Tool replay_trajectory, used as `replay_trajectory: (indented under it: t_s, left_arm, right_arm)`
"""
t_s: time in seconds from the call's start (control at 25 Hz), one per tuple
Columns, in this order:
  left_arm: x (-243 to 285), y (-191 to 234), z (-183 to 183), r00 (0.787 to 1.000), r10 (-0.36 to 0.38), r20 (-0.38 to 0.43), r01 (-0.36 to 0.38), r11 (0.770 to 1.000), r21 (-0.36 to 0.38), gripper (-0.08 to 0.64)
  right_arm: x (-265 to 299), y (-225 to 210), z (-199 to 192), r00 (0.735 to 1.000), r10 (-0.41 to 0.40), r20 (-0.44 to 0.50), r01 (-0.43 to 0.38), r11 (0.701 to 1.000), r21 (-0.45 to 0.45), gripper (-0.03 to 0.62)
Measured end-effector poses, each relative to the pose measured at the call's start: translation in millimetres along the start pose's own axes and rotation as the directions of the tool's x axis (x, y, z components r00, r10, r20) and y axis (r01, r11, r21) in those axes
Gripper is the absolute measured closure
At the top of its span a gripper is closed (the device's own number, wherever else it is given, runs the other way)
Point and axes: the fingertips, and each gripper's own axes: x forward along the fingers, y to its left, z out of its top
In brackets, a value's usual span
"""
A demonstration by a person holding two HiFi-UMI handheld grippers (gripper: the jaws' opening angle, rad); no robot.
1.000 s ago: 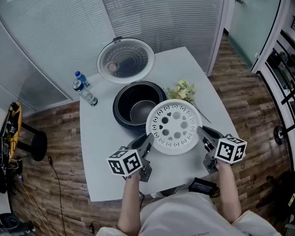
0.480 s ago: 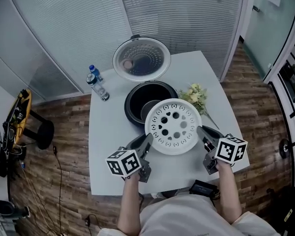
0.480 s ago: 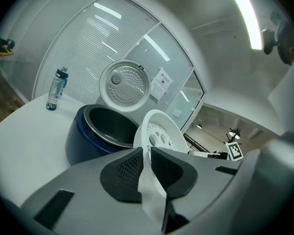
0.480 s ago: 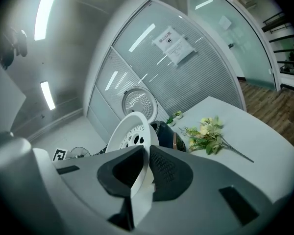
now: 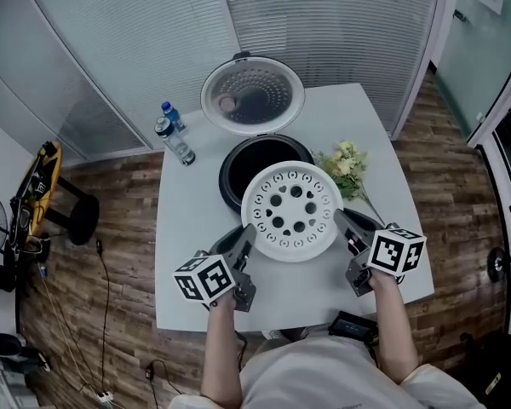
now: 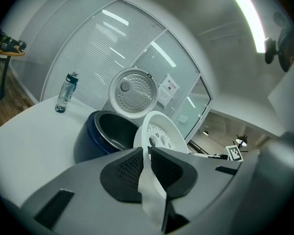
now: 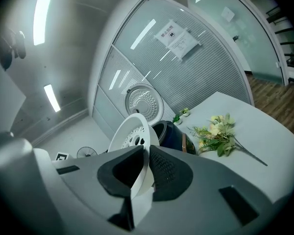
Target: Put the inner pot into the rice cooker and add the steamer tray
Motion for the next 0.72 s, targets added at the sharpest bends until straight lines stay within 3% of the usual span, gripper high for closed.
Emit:
replay_trajectory:
  t_s: [0.72]
  left_arm:
    - [-20,-20,11,0.994,0.046,0.103,-0.05,0.998,0.033,0.508]
  right_arm:
    - [-6,14,16,0.995,0.099,-0.006,-0.099,0.995,-0.018,0.545]
